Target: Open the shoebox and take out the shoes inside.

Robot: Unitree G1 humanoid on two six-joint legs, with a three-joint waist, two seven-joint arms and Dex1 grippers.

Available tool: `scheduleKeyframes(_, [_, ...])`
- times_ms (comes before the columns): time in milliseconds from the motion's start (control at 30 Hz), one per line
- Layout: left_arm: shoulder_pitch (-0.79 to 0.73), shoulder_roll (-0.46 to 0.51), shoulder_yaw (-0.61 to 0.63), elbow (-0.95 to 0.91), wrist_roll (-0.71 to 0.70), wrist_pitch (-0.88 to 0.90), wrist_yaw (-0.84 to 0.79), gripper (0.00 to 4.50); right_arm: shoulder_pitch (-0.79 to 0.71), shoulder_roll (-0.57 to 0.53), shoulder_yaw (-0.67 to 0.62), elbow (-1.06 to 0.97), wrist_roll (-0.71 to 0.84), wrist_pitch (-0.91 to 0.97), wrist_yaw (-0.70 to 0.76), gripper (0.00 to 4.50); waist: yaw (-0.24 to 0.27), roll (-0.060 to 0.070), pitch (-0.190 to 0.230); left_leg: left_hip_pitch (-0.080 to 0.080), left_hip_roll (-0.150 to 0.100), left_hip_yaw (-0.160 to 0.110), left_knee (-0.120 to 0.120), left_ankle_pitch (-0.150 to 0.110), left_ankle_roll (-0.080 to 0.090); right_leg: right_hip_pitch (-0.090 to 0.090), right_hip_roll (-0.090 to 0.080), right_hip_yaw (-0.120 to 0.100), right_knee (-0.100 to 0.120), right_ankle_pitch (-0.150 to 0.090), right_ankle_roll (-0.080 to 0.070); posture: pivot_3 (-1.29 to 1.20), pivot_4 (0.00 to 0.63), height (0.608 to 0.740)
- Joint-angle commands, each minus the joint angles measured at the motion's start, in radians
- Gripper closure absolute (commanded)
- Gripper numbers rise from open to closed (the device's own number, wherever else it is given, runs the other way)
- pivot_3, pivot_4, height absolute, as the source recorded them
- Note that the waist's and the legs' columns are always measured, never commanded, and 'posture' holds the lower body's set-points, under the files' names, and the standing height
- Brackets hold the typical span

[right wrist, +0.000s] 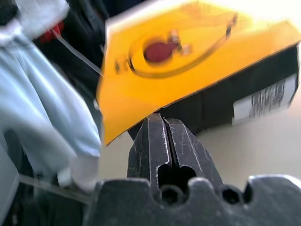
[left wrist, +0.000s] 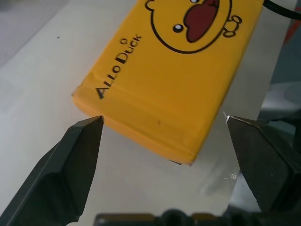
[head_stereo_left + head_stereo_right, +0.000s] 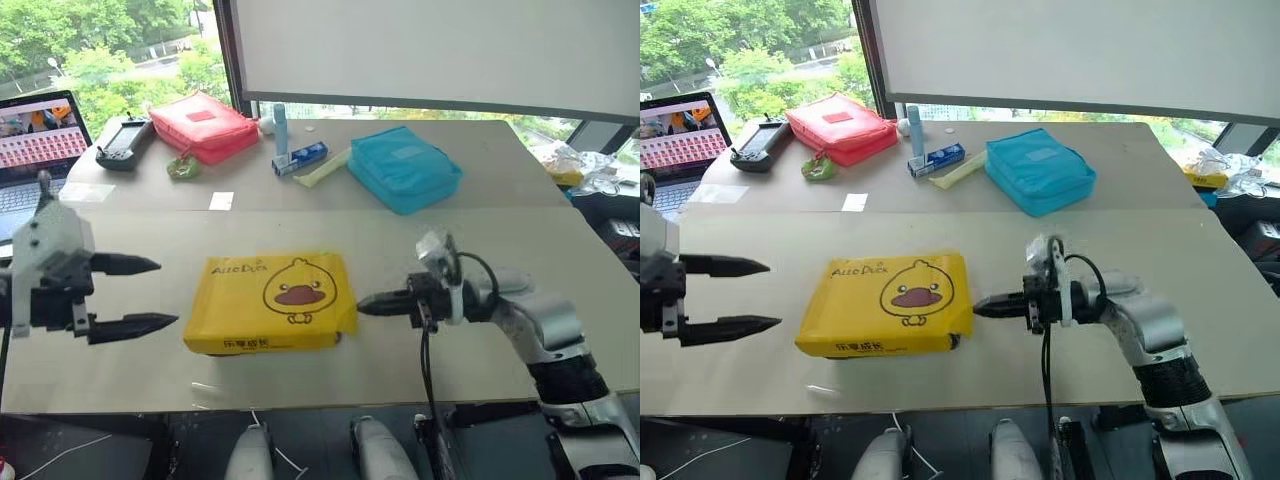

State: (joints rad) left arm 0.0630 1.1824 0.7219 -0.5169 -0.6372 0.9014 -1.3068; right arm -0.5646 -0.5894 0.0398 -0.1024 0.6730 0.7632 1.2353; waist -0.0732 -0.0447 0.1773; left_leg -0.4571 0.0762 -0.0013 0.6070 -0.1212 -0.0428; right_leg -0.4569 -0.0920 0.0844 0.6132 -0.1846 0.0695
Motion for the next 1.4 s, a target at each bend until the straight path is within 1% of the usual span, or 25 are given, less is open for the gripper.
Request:
scheduleKeyframes(33, [0.022,-0.023,0.101,-0.064,-0.044,0.036,0.020,0.01,-0.120,0.081,-0.082,0.058,0.084,0.035,-0.088,4.50,0.001,0.000,0.000,0.000,0.000,0.000,0.000,0.000,0.000,0.000,0.000,-0.001,0.000,0.000,0.000,0.00,0.150,0.729])
scheduleKeyframes(133, [0.054,-0.044,0.149,-0.094,-0.068,0.065,0.033,0.01,-0.221,0.177,-0.107,0.164,0.061,0.006,-0.198,4.50,-0.001,0.000,0.000,0.001,0.001,0.000,0.000,0.000,0.000,0.000,0.000,-0.002,-0.002,0.002,-0.003,0.00,0.150,0.729])
scheduleKeyframes(200, [0.076,-0.055,0.179,-0.114,-0.086,0.085,0.041,0.01,-0.263,0.203,-0.110,0.223,0.035,-0.014,-0.233,4.50,-0.003,0.000,0.000,0.001,0.001,0.000,0.000,0.000,0.000,0.000,0.000,-0.003,-0.001,0.003,-0.004,0.00,0.150,0.729])
scheduleKeyframes(267, [0.089,-0.059,0.202,-0.130,-0.106,0.105,0.050,0.01,-0.260,0.162,-0.061,0.256,-0.030,-0.046,-0.201,4.50,0.003,0.000,0.000,0.001,0.002,0.000,0.000,0.000,0.000,0.001,0.000,-0.004,-0.001,0.003,-0.004,0.00,0.150,0.729])
scheduleKeyframes(367, [0.134,-0.066,0.250,-0.150,-0.107,0.124,0.048,0.01,-0.203,0.001,0.161,0.336,-0.314,-0.258,-0.094,4.50,0.013,0.001,0.000,0.000,0.004,0.000,0.000,0.000,0.000,0.000,-0.001,-0.009,-0.002,0.002,-0.004,0.00,0.150,0.729])
scheduleKeyframes(400, [0.157,-0.066,0.262,-0.154,-0.095,0.124,0.048,0.01,-0.192,-0.037,0.212,0.364,-0.381,-0.334,-0.065,4.50,0.015,0.001,0.000,0.000,0.004,0.000,0.000,0.000,0.000,0.000,-0.002,-0.011,-0.004,0.001,-0.004,0.00,0.150,0.729])
scheduleKeyframes(467, [0.206,-0.071,0.277,-0.164,-0.064,0.113,0.053,0.01,-0.190,-0.057,0.234,0.413,-0.418,-0.390,-0.039,4.50,0.013,0.000,0.000,0.000,0.005,0.001,0.000,0.000,0.000,0.001,-0.002,-0.012,-0.004,-0.002,-0.004,0.00,0.150,0.729])
scheduleKeyframes(533, [0.242,-0.079,0.280,-0.167,-0.047,0.104,0.060,0.01,-0.198,-0.050,0.222,0.438,-0.409,-0.384,-0.013,4.50,0.002,0.002,0.001,-0.002,0.005,0.002,-0.001,0.000,0.000,0.000,-0.002,-0.012,-0.002,-0.004,-0.005,0.00,0.150,0.729])
scheduleKeyframes(667, [0.299,-0.078,0.255,-0.168,-0.003,0.065,0.068,0.01,-0.171,-0.080,0.275,0.447,-0.469,-0.449,0.083,4.50,-0.011,0.003,0.002,0.000,0.008,0.001,-0.002,0.001,0.001,-0.001,0.003,-0.012,0.004,-0.004,-0.006,0.00,0.150,0.729])
scheduleKeyframes(767, [0.284,-0.060,0.226,-0.155,-0.002,0.050,0.081,0.01,-0.125,-0.066,0.290,0.394,-0.439,-0.436,0.162,4.50,-0.011,0.003,0.002,0.001,0.008,0.001,-0.001,0.000,0.000,-0.001,0.003,-0.012,0.006,-0.006,-0.007,0.00,0.150,0.729])
scheduleKeyframes(833, [0.263,-0.047,0.208,-0.145,-0.007,0.047,0.091,0.01,-0.106,-0.042,0.287,0.367,-0.416,-0.418,0.179,4.50,-0.011,0.003,0.002,0.001,0.008,0.001,0.001,0.000,0.000,0.000,0.002,-0.012,0.006,-0.006,-0.008,0.00,0.150,0.729])
scheduleKeyframes(933, [0.229,-0.029,0.183,-0.141,-0.021,0.050,0.102,0.01,-0.095,0.021,0.263,0.367,-0.398,-0.388,0.142,4.50,-0.012,0.003,0.002,0.001,0.008,0.001,0.002,0.000,-0.001,0.000,0.001,-0.012,0.006,-0.005,-0.008,0.00,0.150,0.729])
scheduleKeyframes(1000, [0.215,-0.023,0.174,-0.143,-0.027,0.057,0.107,0.01,-0.089,0.041,0.252,0.359,-0.387,-0.370,0.134,4.50,-0.014,0.003,0.002,0.002,0.008,0.001,0.002,0.000,-0.001,0.000,0.001,-0.012,0.006,-0.005,-0.009,0.00,0.150,0.729])
scheduleKeyframes(1167, [0.191,-0.017,0.174,-0.161,-0.052,0.078,0.119,0.01,-0.038,0.079,0.210,0.267,-0.292,-0.278,0.134,4.50,-0.017,0.003,0.002,0.003,0.008,0.001,0.002,0.000,-0.001,0.000,0.001,-0.013,0.009,-0.004,-0.010,0.00,0.150,0.729])
scheduleKeyframes(1267, [0.194,-0.021,0.179,-0.173,-0.055,0.086,0.124,0.01,-0.039,0.115,0.159,0.246,-0.223,-0.204,0.103,4.50,-0.020,0.003,0.002,0.004,0.008,0.001,0.001,0.000,-0.001,-0.001,0.001,-0.013,0.013,-0.004,-0.010,0.00,0.150,0.729])
scheduleKeyframes(1400, [0.217,-0.030,0.192,-0.179,-0.048,0.089,0.121,0.01,-0.041,0.131,0.123,0.214,-0.133,-0.105,0.117,4.50,-0.023,0.003,0.002,0.005,0.008,0.000,0.001,0.000,-0.001,-0.001,0.001,-0.013,0.014,-0.004,-0.010,0.00,0.150,0.729])
